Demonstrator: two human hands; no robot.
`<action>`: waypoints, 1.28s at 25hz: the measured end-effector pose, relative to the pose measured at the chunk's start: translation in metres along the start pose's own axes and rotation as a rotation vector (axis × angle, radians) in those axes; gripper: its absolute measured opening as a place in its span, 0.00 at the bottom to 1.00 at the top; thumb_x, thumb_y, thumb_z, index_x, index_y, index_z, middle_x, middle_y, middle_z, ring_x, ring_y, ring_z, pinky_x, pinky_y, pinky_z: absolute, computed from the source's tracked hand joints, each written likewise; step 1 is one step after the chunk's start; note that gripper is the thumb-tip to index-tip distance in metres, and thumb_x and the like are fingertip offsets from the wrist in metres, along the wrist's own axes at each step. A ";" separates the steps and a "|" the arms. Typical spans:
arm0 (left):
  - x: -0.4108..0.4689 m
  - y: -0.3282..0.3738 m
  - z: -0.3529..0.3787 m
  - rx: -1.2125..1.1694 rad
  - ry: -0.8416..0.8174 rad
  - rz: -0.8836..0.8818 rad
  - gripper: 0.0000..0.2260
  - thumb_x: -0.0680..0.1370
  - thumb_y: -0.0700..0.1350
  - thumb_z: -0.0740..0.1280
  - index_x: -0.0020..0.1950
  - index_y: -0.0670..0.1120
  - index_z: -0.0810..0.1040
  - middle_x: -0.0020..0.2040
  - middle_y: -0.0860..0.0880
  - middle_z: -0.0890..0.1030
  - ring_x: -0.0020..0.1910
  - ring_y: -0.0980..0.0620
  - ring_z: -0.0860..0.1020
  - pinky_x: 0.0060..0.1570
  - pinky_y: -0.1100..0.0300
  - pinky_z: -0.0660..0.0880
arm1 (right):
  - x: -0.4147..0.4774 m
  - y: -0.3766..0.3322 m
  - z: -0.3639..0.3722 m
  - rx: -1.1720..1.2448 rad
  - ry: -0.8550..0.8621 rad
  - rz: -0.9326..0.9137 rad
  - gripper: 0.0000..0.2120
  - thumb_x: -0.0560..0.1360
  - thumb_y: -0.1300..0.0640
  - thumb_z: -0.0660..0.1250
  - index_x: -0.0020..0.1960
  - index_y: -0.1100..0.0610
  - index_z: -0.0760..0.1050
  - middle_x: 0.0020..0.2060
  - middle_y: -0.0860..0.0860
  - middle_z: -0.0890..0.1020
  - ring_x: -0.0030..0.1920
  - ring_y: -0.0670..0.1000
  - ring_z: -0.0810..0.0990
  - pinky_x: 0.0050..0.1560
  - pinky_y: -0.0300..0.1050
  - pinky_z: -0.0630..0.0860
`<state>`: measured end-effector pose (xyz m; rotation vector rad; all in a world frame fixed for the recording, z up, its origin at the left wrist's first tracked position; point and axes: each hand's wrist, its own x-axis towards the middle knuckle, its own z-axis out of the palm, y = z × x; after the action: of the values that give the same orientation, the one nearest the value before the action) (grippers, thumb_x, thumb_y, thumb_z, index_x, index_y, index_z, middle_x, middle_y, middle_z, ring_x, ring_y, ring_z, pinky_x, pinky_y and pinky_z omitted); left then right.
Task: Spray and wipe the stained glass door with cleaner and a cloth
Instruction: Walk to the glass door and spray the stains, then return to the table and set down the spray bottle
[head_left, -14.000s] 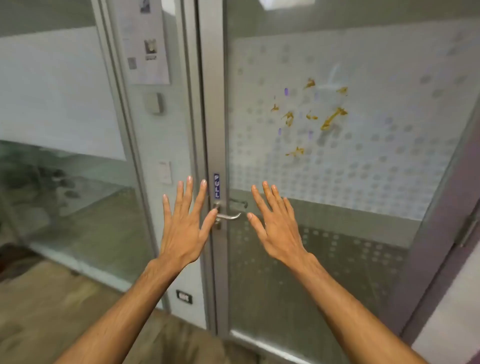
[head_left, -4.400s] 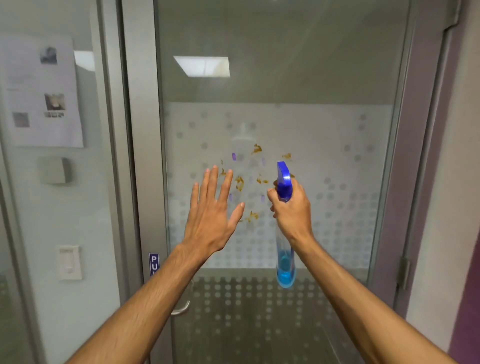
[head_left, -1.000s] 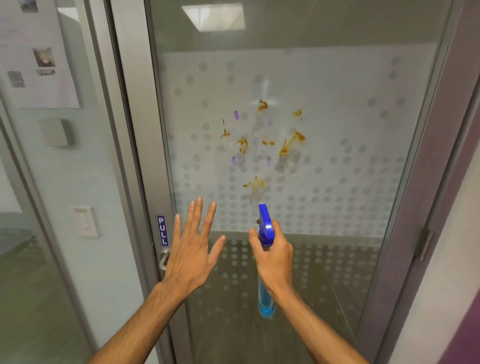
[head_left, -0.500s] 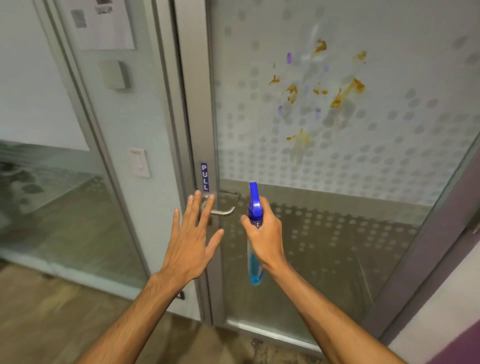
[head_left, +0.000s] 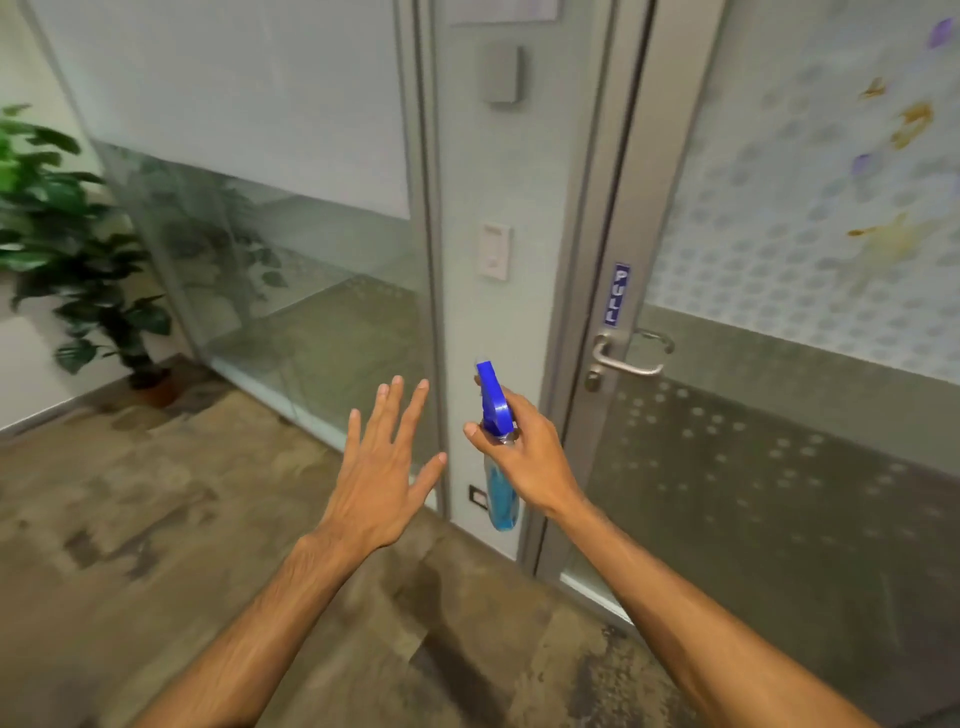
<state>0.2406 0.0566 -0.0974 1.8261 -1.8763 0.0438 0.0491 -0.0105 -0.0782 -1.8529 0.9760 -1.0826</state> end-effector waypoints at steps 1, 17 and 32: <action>-0.012 -0.017 -0.008 0.000 0.003 -0.021 0.37 0.82 0.60 0.59 0.83 0.57 0.38 0.84 0.50 0.41 0.83 0.49 0.39 0.81 0.41 0.45 | -0.001 -0.003 0.021 -0.015 -0.034 0.000 0.17 0.77 0.50 0.74 0.65 0.49 0.76 0.48 0.53 0.81 0.50 0.54 0.80 0.57 0.53 0.79; -0.209 -0.210 -0.110 0.120 0.097 -0.625 0.37 0.82 0.58 0.59 0.82 0.56 0.37 0.83 0.50 0.36 0.82 0.50 0.35 0.81 0.44 0.40 | -0.025 -0.076 0.341 0.188 -0.434 0.025 0.18 0.70 0.59 0.81 0.57 0.59 0.81 0.44 0.52 0.85 0.42 0.55 0.81 0.50 0.53 0.79; -0.301 -0.354 -0.176 0.215 0.355 -1.247 0.35 0.83 0.61 0.55 0.82 0.59 0.35 0.83 0.53 0.35 0.81 0.53 0.33 0.82 0.45 0.39 | 0.000 -0.142 0.599 0.379 -1.068 -0.156 0.15 0.72 0.58 0.79 0.57 0.55 0.82 0.45 0.52 0.86 0.48 0.55 0.85 0.55 0.60 0.82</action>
<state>0.6201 0.3670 -0.1747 2.5932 -0.3061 0.1177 0.6263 0.1859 -0.1618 -1.8097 -0.0023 -0.1990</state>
